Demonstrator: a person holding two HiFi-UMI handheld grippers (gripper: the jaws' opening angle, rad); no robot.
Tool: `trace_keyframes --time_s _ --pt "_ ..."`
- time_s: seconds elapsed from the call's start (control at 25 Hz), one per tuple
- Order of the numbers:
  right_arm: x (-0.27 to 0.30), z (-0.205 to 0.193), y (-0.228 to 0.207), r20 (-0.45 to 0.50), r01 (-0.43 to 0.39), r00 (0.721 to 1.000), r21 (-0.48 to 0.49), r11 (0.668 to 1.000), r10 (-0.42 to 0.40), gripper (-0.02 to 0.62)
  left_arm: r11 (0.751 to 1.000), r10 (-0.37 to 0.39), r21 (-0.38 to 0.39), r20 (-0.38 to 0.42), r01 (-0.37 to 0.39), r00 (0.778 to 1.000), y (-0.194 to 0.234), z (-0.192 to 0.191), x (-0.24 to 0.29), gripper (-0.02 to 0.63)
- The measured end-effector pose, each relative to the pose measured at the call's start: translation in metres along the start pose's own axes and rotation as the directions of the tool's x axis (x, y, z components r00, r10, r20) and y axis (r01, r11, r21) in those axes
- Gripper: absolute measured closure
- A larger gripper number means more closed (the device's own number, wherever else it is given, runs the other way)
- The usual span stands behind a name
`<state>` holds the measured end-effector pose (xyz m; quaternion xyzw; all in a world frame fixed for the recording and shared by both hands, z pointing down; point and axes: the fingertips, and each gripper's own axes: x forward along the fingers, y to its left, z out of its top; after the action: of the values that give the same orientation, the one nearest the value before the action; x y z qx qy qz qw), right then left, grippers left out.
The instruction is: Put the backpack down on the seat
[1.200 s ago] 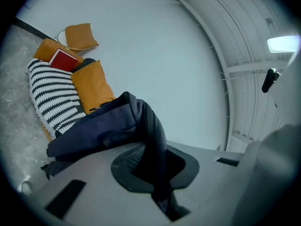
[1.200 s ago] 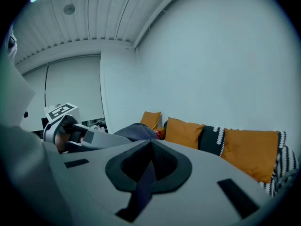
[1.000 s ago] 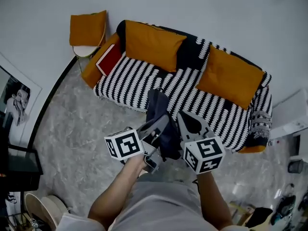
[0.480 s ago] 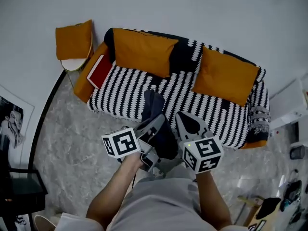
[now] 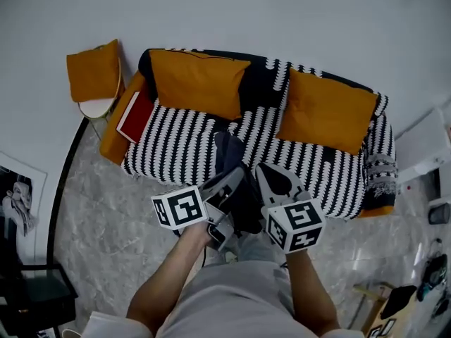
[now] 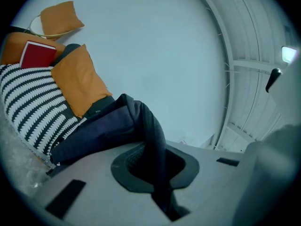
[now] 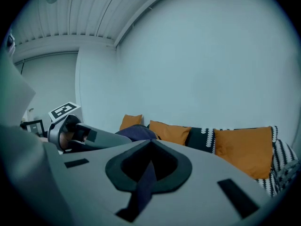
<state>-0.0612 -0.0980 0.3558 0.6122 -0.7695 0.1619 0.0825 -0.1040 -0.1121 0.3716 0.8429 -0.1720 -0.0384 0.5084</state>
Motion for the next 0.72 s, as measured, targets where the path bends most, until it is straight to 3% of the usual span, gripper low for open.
trace_keyframes --time_s 0.36,0.72 --pt "0.048 0.016 -0.070 -0.006 0.000 1.000 0.056 0.998 0.001 0.594 1.000 0.005 0.024 -0.093 -0.003 0.996 0.017 0.028 0.080 0.586" --pt "0.088 0.029 -0.146 -0.003 -0.001 1.000 0.105 0.995 0.001 0.594 0.991 0.019 0.137 -0.245 0.015 0.969 0.039 0.050 0.162 0.586"
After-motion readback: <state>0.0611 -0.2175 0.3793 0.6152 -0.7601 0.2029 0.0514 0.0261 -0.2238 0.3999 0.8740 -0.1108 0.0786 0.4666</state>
